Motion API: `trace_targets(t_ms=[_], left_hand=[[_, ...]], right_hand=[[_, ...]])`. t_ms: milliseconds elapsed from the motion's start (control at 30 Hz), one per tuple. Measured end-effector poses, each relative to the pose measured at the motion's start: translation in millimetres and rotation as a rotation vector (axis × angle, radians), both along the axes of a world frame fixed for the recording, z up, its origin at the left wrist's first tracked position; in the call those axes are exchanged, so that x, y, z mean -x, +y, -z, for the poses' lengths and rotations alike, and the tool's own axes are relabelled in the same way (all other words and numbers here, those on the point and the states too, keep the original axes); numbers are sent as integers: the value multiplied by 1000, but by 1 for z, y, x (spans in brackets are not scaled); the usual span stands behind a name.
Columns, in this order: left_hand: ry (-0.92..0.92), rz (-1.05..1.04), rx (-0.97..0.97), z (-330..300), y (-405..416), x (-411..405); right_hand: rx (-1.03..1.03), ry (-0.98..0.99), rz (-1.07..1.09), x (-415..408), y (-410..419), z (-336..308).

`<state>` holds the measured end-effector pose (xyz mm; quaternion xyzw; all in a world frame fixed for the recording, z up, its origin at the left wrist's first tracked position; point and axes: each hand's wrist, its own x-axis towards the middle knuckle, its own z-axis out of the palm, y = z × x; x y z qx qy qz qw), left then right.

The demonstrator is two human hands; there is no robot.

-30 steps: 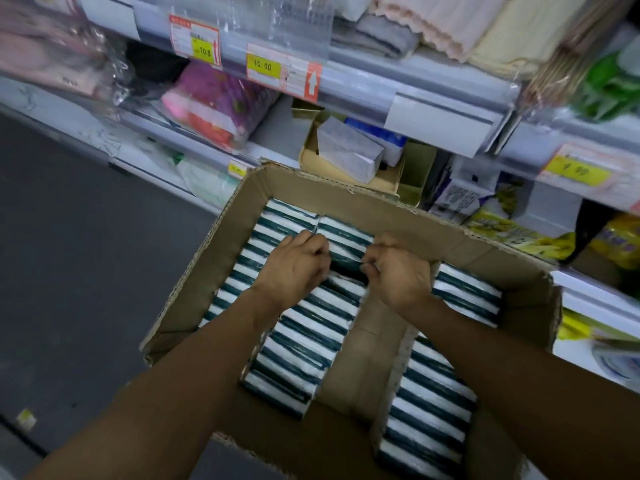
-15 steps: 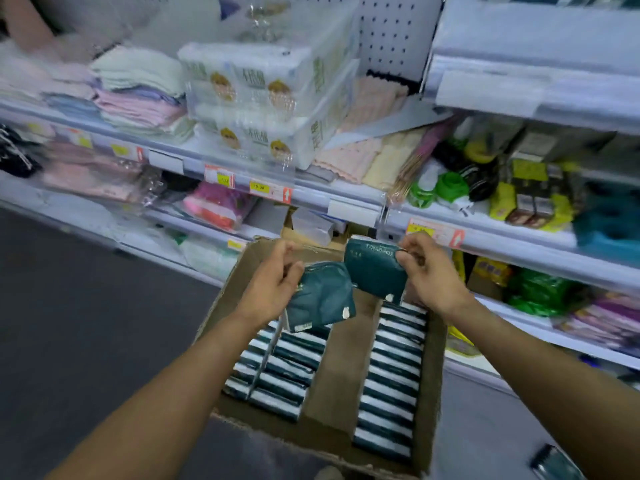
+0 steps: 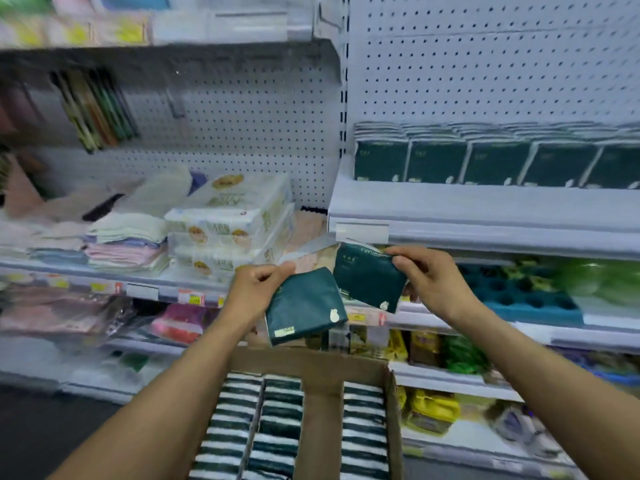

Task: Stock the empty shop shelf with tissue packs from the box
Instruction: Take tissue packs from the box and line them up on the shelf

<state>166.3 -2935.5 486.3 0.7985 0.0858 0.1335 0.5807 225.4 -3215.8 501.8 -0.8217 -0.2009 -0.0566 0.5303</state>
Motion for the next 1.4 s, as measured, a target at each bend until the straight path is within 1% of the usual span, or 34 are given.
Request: trace_targets(t_ms=[67,200,300,367,467,600,667,733,833,900,1100,1300,1400], left_hand=[[-51,10,-14,-24,-6,-11],[-141,-2,-31,-69,-20,-34],[-188,17,-1,-87,-27,-53],[-201,11,3,-95,-30,-67],[-199,17,-1,-100,-35,-88],[-189,14,-10,-101,-39,-109],[-182,21,-21,-102,-40,-116],[-191,25,-28,-102,-41,-121],[-198,30,-26,-103,-42,-129],[-199,35,-26,-103,-43,-133],[-227,29,-22,-104,-42,-141],[-238,30,-43,-103,-42,-147],[-239,18,-31,-104,-42,-152]], right_hand=[[-19,-51,18,-9,-5,-26],[-32,-225,61,-41,-16,-74],[-41,-270,84,-72,-21,-99],[-15,-278,107,-98,-23,-106],[92,-294,107,-130,-23,-101],[422,-357,55,-152,-20,-79],[499,-386,78,-159,-19,-70],[537,-476,117,-166,-19,-65],[603,-662,199,-180,-15,-67],[660,-732,221,-190,-9,-68],[722,-751,250,-214,3,-70],[798,-828,276,-236,8,-73],[857,-837,312,-242,10,-75]])
